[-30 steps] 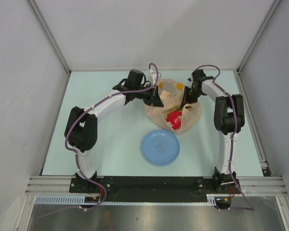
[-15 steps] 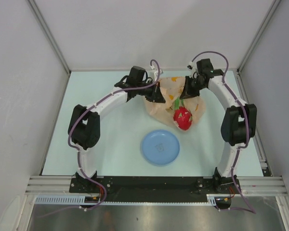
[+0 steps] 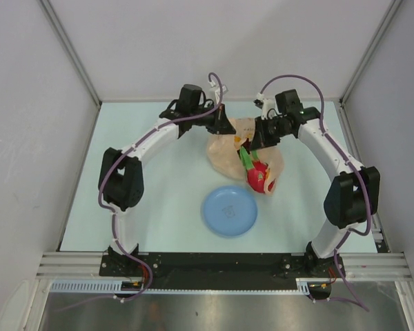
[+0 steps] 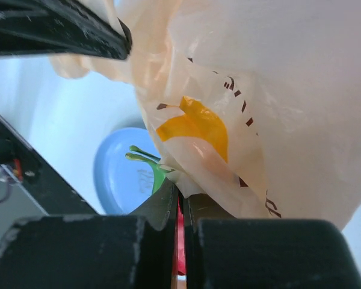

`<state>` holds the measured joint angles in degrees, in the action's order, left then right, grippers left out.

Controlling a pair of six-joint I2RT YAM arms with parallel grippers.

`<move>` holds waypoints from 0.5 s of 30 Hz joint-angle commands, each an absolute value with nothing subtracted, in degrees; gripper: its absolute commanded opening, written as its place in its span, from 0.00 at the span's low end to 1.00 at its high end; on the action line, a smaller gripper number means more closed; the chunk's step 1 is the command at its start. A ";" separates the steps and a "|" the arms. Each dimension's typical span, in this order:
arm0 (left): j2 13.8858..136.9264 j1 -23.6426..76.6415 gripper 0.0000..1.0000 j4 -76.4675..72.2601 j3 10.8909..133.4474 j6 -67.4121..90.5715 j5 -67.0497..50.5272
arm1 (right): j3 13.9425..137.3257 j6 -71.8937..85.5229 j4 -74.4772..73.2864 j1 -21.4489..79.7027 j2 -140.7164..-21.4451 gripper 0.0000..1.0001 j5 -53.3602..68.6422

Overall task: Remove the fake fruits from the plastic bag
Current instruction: Take out the fake fruit from the plastic bag.

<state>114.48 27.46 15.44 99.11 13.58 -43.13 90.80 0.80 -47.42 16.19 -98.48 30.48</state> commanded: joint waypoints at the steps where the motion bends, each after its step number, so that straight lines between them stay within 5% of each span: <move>1: 111.36 25.67 0.02 10.73 96.95 17.31 -48.24 | 90.70 -11.14 -40.27 16.43 -93.35 0.00 31.55; 6: 109.87 24.96 0.01 8.88 95.80 18.37 -49.39 | 85.88 -24.67 -36.05 21.44 -88.34 0.00 31.02; 15: 109.42 23.91 0.01 12.66 94.75 14.77 -46.58 | 84.90 -22.33 -42.36 30.84 -85.08 0.00 37.44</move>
